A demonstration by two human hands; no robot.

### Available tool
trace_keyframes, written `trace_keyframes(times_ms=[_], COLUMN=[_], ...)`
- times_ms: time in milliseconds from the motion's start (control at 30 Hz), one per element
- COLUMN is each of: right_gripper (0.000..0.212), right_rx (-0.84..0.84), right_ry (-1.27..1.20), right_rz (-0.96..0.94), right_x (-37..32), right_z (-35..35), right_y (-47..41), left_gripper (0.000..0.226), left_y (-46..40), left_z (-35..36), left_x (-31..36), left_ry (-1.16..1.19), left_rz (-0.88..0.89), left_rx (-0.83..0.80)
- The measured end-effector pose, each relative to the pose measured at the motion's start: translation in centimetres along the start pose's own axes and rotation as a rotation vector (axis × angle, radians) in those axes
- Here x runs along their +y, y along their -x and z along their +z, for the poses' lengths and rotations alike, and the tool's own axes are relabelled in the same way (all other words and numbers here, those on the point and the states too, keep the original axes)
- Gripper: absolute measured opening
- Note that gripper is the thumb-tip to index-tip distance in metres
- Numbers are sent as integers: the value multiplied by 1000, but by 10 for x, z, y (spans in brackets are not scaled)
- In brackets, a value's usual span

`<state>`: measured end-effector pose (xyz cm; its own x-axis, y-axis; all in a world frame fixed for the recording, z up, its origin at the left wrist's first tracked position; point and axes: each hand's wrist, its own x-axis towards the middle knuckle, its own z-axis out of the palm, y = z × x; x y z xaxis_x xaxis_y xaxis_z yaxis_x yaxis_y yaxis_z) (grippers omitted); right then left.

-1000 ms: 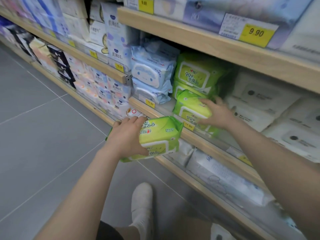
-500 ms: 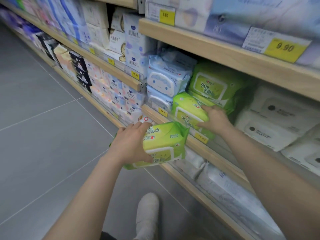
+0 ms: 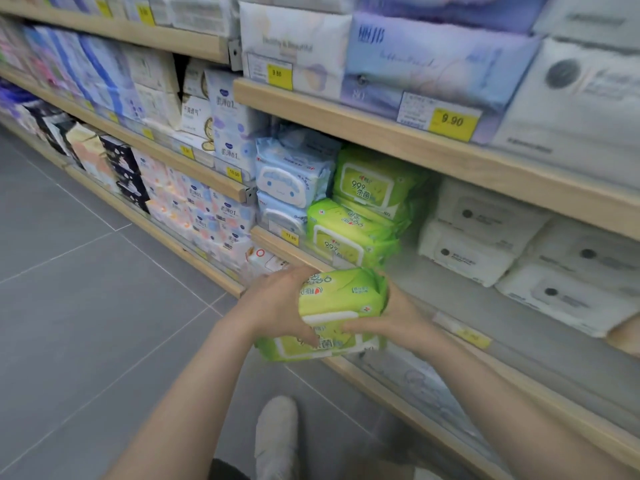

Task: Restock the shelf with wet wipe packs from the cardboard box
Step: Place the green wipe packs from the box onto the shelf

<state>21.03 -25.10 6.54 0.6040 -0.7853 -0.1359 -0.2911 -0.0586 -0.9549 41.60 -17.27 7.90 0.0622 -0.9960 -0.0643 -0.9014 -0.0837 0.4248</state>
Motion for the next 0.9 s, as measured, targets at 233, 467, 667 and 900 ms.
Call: trace_keyframes(times_ms=[233, 467, 667, 900], right_gripper=[82, 67, 62, 58], right_rx=[237, 463, 575, 708], right_ry=[-134, -195, -96, 71], right_rz=[-20, -125, -229, -255], right_x=[-6, -23, -40, -27], right_z=[-36, -55, -57, -65], right_y=[29, 23, -42, -113], left_gripper=[123, 102, 75, 61], left_y=[0, -11, -82, -159], left_z=[-11, 0, -30, -37], left_x=[46, 32, 13, -4], left_ry=[73, 966, 886, 874], left_rz=[49, -228, -128, -111], left_rx=[294, 275, 392, 399])
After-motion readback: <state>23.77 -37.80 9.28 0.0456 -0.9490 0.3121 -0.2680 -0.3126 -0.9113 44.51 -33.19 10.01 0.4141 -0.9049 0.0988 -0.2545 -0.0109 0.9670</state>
